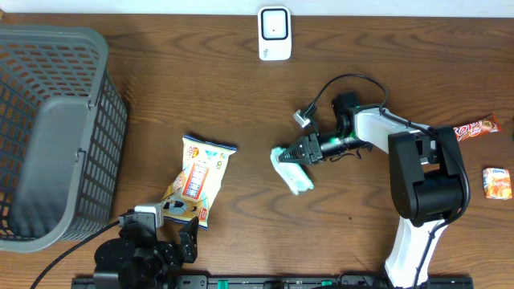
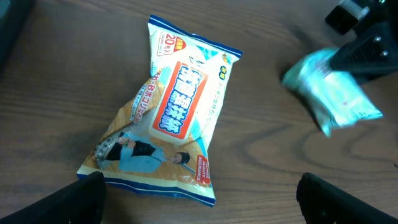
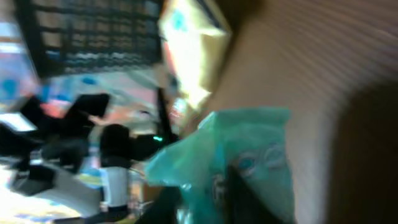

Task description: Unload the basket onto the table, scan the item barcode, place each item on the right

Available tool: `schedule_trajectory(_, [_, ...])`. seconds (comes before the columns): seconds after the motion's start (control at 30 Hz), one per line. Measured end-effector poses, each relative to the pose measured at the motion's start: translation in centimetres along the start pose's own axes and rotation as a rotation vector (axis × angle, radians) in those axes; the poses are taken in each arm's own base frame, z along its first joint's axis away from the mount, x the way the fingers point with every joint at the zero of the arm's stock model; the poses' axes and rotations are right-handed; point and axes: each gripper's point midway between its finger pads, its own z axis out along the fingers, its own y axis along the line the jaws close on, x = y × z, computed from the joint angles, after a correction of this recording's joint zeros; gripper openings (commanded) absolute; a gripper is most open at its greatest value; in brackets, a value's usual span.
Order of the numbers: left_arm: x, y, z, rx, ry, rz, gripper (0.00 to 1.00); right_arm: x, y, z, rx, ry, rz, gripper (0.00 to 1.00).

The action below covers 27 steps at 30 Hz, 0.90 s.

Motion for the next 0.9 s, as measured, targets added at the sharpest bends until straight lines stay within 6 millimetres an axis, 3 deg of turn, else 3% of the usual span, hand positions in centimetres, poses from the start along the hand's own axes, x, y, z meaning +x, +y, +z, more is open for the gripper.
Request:
schedule_trajectory(0.13, [0.0, 0.0, 0.0, 0.0, 0.001, 0.0, 0.98, 0.4, -1.9, -0.1, 0.109, 0.026, -0.001, 0.99])
schedule_trajectory(0.37, [0.0, 0.0, 0.0, 0.0, 0.001, 0.0, 0.98, 0.4, -1.9, -1.5, 0.15, 0.038, 0.072, 0.99])
schedule_trajectory(0.57, [0.0, 0.0, 0.0, 0.0, 0.001, 0.0, 0.98, 2.3, -2.4, -3.3, 0.33, 0.12, 0.096, 0.99])
schedule_trajectory(0.8, [0.0, 0.0, 0.0, 0.0, 0.0, 0.0, 0.98, 3.3, -0.4, -6.2, 0.516, 0.145, 0.04, 0.99])
schedule_trajectory(0.9, [0.0, 0.0, 0.0, 0.0, 0.0, 0.0, 0.98, 3.8, -1.4, -6.7, 0.591, 0.158, 0.07, 0.99])
